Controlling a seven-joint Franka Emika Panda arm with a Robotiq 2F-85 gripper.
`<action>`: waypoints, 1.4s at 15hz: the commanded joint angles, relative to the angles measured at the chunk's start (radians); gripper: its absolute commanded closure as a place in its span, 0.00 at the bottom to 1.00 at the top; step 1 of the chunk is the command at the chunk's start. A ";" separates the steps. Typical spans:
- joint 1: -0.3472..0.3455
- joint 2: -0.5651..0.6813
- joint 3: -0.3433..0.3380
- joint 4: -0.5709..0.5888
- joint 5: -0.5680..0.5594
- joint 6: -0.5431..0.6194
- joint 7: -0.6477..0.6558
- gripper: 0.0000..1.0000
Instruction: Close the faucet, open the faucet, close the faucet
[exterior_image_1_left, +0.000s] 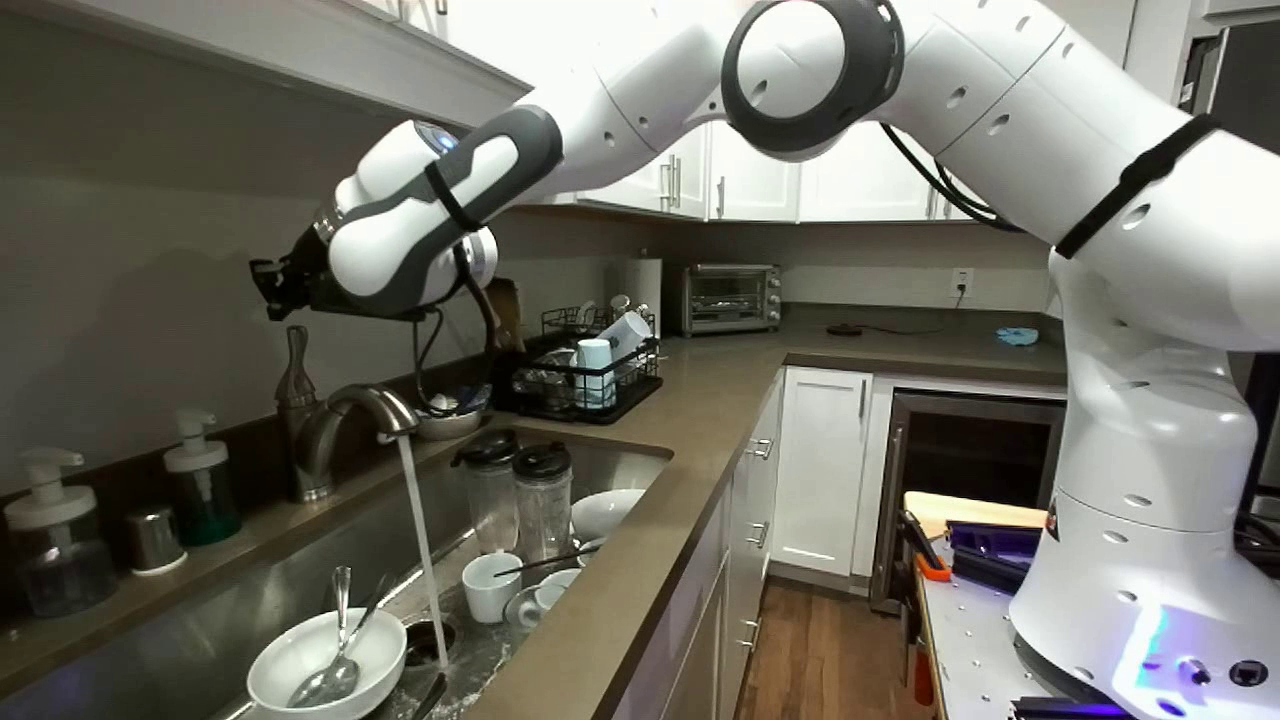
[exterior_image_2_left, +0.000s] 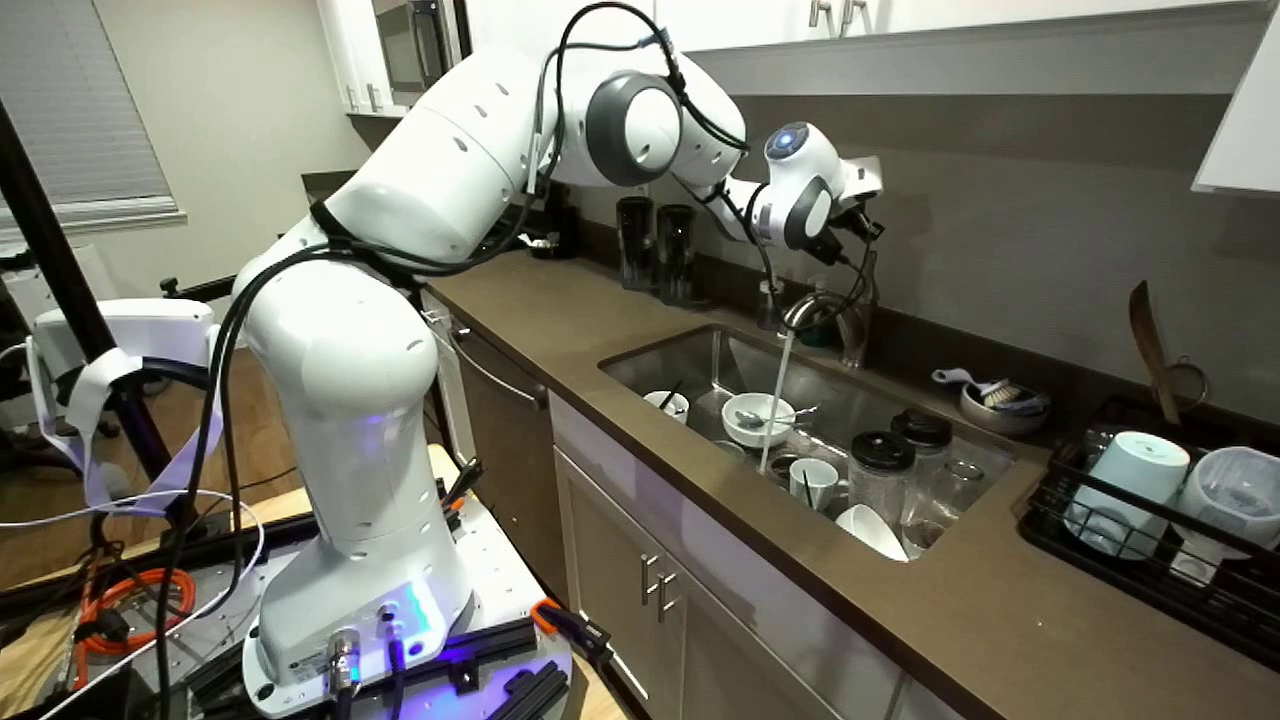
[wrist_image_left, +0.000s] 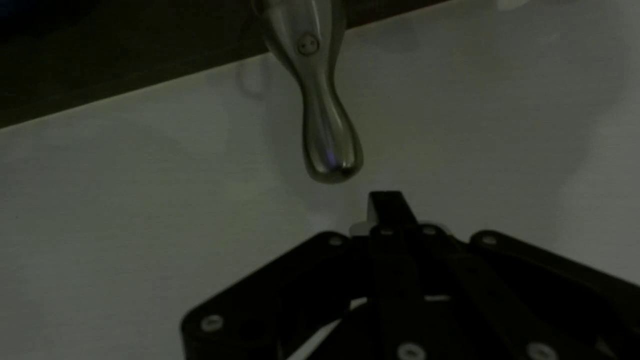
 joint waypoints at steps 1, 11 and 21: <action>-0.006 0.029 -0.012 0.065 -0.012 -0.039 -0.013 1.00; 0.018 0.098 -0.070 0.145 -0.014 -0.083 -0.004 1.00; -0.024 0.081 -0.044 0.183 -0.005 -0.214 -0.086 1.00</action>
